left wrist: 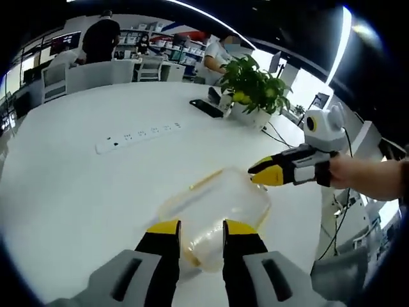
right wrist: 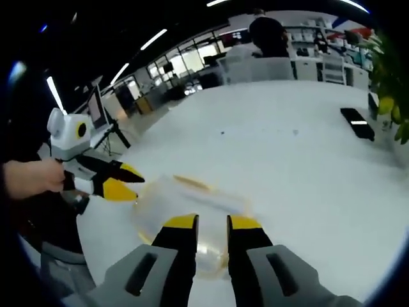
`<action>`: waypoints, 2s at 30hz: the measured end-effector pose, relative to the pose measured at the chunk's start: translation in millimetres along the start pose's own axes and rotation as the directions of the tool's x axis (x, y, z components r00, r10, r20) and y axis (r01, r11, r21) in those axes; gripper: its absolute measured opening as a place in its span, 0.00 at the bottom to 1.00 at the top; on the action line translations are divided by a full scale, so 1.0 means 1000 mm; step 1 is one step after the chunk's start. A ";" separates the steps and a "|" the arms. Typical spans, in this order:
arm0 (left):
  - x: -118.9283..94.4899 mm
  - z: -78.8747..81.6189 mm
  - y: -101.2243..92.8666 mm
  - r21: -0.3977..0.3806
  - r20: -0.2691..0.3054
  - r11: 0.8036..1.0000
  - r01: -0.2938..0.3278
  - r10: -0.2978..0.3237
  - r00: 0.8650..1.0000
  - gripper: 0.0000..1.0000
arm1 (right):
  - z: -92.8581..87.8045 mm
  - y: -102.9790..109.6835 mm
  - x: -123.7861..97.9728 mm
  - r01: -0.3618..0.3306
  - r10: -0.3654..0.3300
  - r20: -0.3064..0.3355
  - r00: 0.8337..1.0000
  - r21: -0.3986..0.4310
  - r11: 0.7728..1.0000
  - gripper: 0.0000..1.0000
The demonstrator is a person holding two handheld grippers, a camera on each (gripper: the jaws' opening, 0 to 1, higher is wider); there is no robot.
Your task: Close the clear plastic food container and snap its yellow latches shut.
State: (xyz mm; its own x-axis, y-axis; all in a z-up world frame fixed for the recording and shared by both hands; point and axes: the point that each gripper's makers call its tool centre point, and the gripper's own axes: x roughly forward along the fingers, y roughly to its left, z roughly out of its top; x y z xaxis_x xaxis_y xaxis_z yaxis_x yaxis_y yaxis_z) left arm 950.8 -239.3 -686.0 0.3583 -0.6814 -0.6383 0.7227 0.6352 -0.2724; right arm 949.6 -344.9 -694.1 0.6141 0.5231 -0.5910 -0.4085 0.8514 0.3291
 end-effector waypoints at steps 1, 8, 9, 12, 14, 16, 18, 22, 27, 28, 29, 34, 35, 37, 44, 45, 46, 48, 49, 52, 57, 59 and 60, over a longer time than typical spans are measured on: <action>0.000 0.000 -0.003 0.024 -0.003 1.000 0.020 -0.020 1.000 0.18 | 0.001 0.000 0.001 -0.007 0.007 -0.001 1.000 -0.009 1.000 0.14; 0.011 0.000 -0.021 0.213 -0.077 0.971 0.111 -0.096 0.992 0.18 | 0.005 0.008 0.008 -0.072 0.069 -0.039 0.997 -0.094 0.993 0.14; 0.012 0.000 -0.023 0.229 -0.081 0.966 0.121 -0.105 0.991 0.18 | 0.005 0.010 0.009 -0.082 0.078 -0.048 0.996 -0.106 0.991 0.14; 0.015 0.002 -0.027 0.265 -0.087 0.954 0.142 -0.123 0.989 0.18 | 0.003 0.016 0.013 -0.118 0.106 -0.083 0.991 -0.167 0.979 0.14; 0.016 0.002 -0.028 0.272 -0.093 0.949 0.159 -0.139 0.986 0.18 | 0.003 0.018 0.016 -0.126 0.109 -0.096 0.989 -0.199 0.972 0.14; 0.018 0.002 -0.031 0.282 -0.095 0.943 0.179 -0.158 0.983 0.18 | 0.003 0.020 0.019 -0.138 0.117 -0.106 0.987 -0.216 0.967 0.14; 0.018 0.002 -0.032 0.288 -0.097 0.939 0.186 -0.164 0.982 0.17 | 0.004 0.022 0.022 -0.149 0.125 -0.116 0.985 -0.227 0.962 0.14; 0.021 0.002 -0.033 0.314 -0.100 0.930 0.192 -0.169 0.981 0.15 | 0.007 0.028 0.026 -0.164 0.138 -0.121 0.983 -0.237 0.958 0.14; 0.024 0.001 -0.042 0.355 -0.111 0.911 0.209 -0.181 0.977 0.15 | 0.011 0.036 0.033 -0.189 0.162 -0.127 0.979 -0.251 0.949 0.14; 0.025 0.000 -0.044 0.359 -0.116 0.908 0.215 -0.185 0.976 0.15 | 0.010 0.037 0.034 -0.192 0.162 -0.135 0.978 -0.253 0.948 0.14; 0.025 -0.001 -0.046 0.373 -0.125 0.902 0.220 -0.186 0.975 0.15 | 0.010 0.038 0.034 -0.192 0.160 -0.139 0.977 -0.262 0.946 0.14; 0.024 -0.004 -0.057 0.420 -0.136 0.873 0.249 -0.210 0.968 0.15 | 0.012 0.042 0.037 -0.206 0.169 -0.151 0.974 -0.281 0.937 0.15; 0.024 -0.005 -0.058 0.438 -0.142 0.863 0.252 -0.211 0.967 0.16 | 0.011 0.041 0.038 -0.204 0.164 -0.157 0.974 -0.294 0.934 0.15; 0.024 -0.006 -0.060 0.453 -0.146 0.853 0.258 -0.214 0.966 0.16 | 0.010 0.042 0.039 -0.207 0.161 -0.167 0.973 -0.313 0.927 0.15; 0.024 -0.013 -0.064 0.477 -0.163 0.835 0.274 -0.222 0.961 0.16 | 0.009 0.043 0.045 -0.228 0.170 -0.191 0.967 -0.342 0.912 0.17; 0.024 -0.013 -0.065 0.477 -0.162 0.835 0.275 -0.223 0.961 0.16 | 0.010 0.044 0.045 -0.230 0.172 -0.189 0.967 -0.343 0.911 0.18; 0.024 -0.013 -0.065 0.473 -0.160 0.836 0.277 -0.228 0.960 0.16 | 0.010 0.044 0.046 -0.232 0.175 -0.189 0.966 -0.342 0.910 0.18; 0.025 -0.011 -0.066 0.476 -0.151 0.835 0.275 -0.231 0.961 0.16 | 0.010 0.045 0.047 -0.234 0.176 -0.191 0.966 -0.348 0.908 0.18; 0.025 -0.011 -0.067 0.475 -0.149 0.835 0.277 -0.234 0.961 0.16 | 0.011 0.045 0.047 -0.236 0.177 -0.191 0.965 -0.350 0.906 0.18; 0.025 -0.011 -0.067 0.479 -0.150 0.832 0.279 -0.236 0.960 0.16 | 0.011 0.046 0.049 -0.239 0.179 -0.193 0.965 -0.358 0.903 0.19; 0.027 -0.015 -0.069 0.478 -0.154 0.831 0.285 -0.240 0.959 0.17 | 0.013 0.045 0.050 -0.238 0.176 -0.193 0.965 -0.368 0.899 0.20; 0.027 -0.017 -0.069 0.480 -0.156 0.829 0.287 -0.241 0.958 0.17 | 0.014 0.045 0.051 -0.241 0.178 -0.197 0.964 -0.375 0.895 0.21; 0.028 -0.017 -0.069 0.482 -0.157 0.828 0.287 -0.240 0.958 0.17 | 0.015 0.045 0.051 -0.243 0.177 -0.199 0.964 -0.379 0.893 0.22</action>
State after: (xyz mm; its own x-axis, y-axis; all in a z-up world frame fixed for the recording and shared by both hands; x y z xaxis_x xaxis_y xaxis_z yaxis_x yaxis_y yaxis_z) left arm 900.3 -295.9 -697.2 0.0767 -0.7482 -0.6590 0.9860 0.1551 -0.0614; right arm 972.7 -279.4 -699.0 0.3848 0.6472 -0.6580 -0.7699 0.6183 0.1580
